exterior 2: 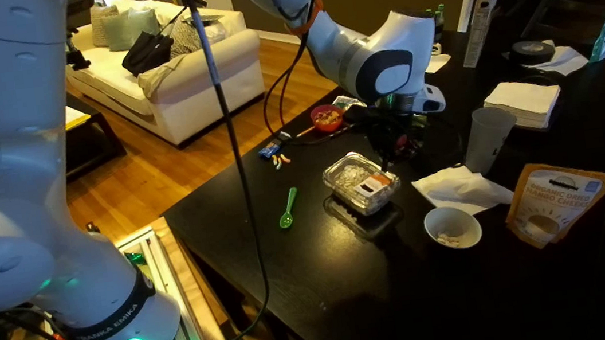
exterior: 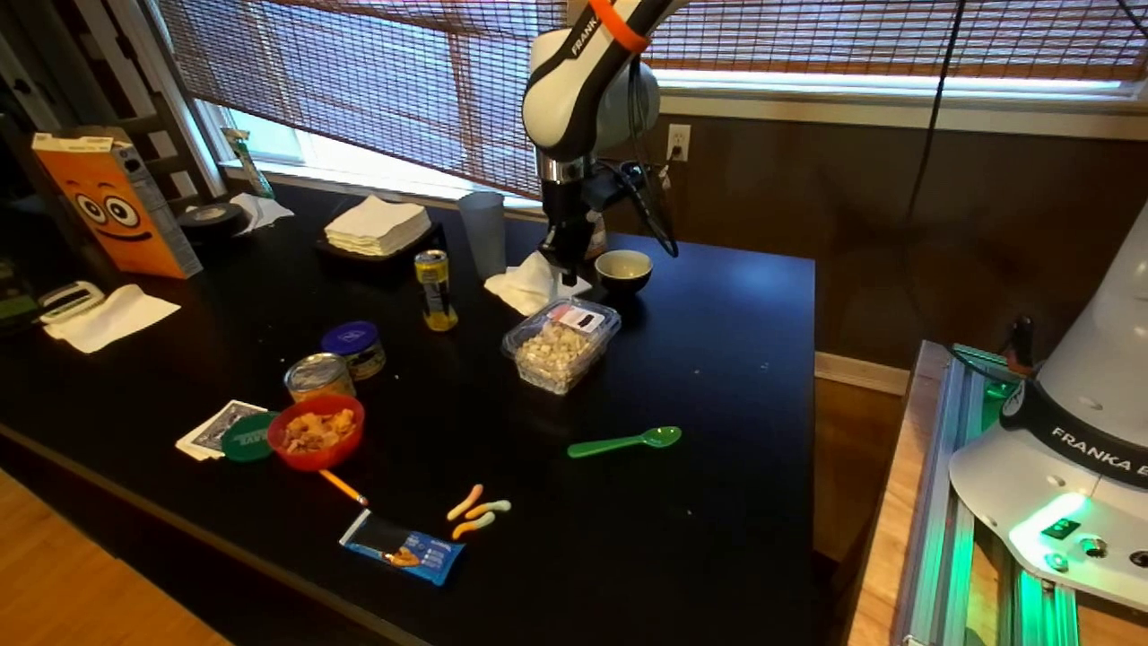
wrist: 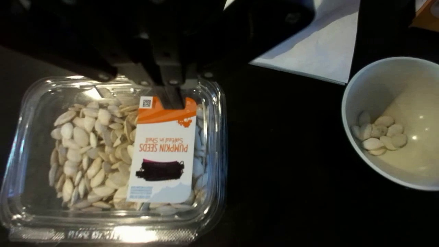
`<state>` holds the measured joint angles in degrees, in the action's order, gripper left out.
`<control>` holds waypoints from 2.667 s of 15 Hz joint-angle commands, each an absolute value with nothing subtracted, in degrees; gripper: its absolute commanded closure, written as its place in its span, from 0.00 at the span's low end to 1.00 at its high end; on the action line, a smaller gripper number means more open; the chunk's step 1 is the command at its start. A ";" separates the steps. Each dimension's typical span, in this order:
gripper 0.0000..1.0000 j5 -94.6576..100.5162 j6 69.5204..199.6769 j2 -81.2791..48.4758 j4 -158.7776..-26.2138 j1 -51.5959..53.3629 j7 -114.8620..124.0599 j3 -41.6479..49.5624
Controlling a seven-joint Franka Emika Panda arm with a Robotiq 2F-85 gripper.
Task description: Move the lunchbox to the right
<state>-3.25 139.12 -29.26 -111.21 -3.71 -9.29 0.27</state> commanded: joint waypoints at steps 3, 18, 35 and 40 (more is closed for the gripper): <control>1.00 -3.45 135.12 -20.29 -120.99 -4.64 -9.64 -0.04; 1.00 -3.37 142.54 -26.99 -120.12 -3.86 -8.20 -0.41; 1.00 -4.43 143.37 -23.86 -122.15 -4.29 -10.51 -2.82; 1.00 -7.02 143.48 -21.81 -122.99 -4.13 -13.66 -6.94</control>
<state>-4.32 143.40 -24.34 -120.51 -3.98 -10.73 -4.79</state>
